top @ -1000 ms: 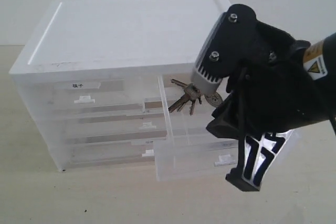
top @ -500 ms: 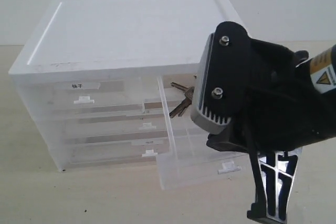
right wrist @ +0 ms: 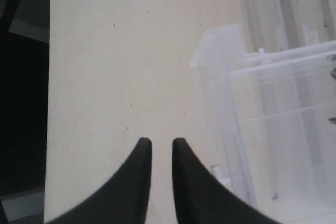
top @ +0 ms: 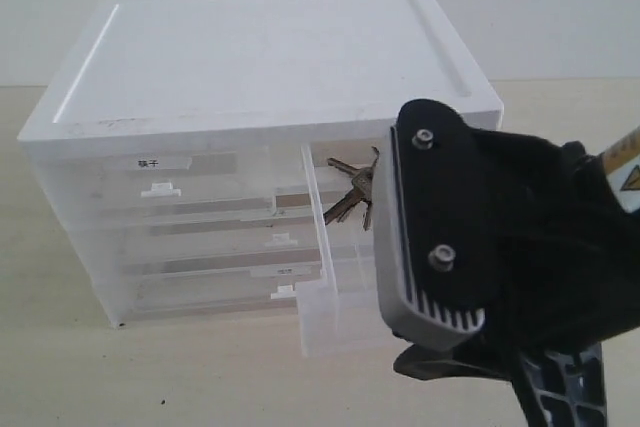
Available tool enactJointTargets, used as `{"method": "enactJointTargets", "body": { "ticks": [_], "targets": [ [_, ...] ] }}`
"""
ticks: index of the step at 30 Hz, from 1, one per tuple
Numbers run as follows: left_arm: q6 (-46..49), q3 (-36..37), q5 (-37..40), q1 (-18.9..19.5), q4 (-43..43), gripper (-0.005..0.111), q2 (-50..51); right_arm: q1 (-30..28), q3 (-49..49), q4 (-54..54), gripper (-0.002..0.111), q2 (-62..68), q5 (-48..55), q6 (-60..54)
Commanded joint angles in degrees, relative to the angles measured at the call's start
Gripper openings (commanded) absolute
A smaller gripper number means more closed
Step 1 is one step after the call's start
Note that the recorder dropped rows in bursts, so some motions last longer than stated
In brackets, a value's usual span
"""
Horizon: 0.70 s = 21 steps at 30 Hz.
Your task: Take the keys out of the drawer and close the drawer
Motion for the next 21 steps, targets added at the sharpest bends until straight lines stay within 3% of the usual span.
{"method": "enactJointTargets", "body": {
  "ticks": [1, 6, 14, 16, 17, 18, 21],
  "targets": [
    [0.19, -0.22, -0.66, 0.01, 0.00, 0.005, 0.18, 0.09, 0.15, -1.64, 0.040, -5.15, -3.04, -1.50],
    [0.19, -0.22, -0.66, 0.01, 0.00, 0.005, 0.18, 0.09, 0.78, -15.07, 0.042, -5.56, -3.20, 8.06],
    [0.19, -0.22, -0.66, 0.01, 0.00, 0.005, 0.18, 0.09, 2.78, -18.17, 0.041, -1.16, -3.61, 8.86],
    [0.19, -0.22, -0.66, 0.01, 0.00, 0.005, 0.18, 0.09, 2.78, -15.85, 0.024, -1.16, -3.19, 8.91],
    [0.19, -0.22, -0.66, 0.01, 0.00, 0.005, 0.18, 0.09, 2.78, -13.58, 0.005, -1.16, -2.15, 6.76],
    [0.19, -0.22, -0.66, 0.01, 0.00, 0.005, 0.18, 0.09, 2.78, -11.83, 0.000, -1.16, -0.94, 3.62],
    [0.19, -0.22, -0.66, 0.01, 0.00, 0.005, 0.18, 0.09, 2.78, -10.94, 0.000, -1.16, 3.86, -1.46]
  ]
}}
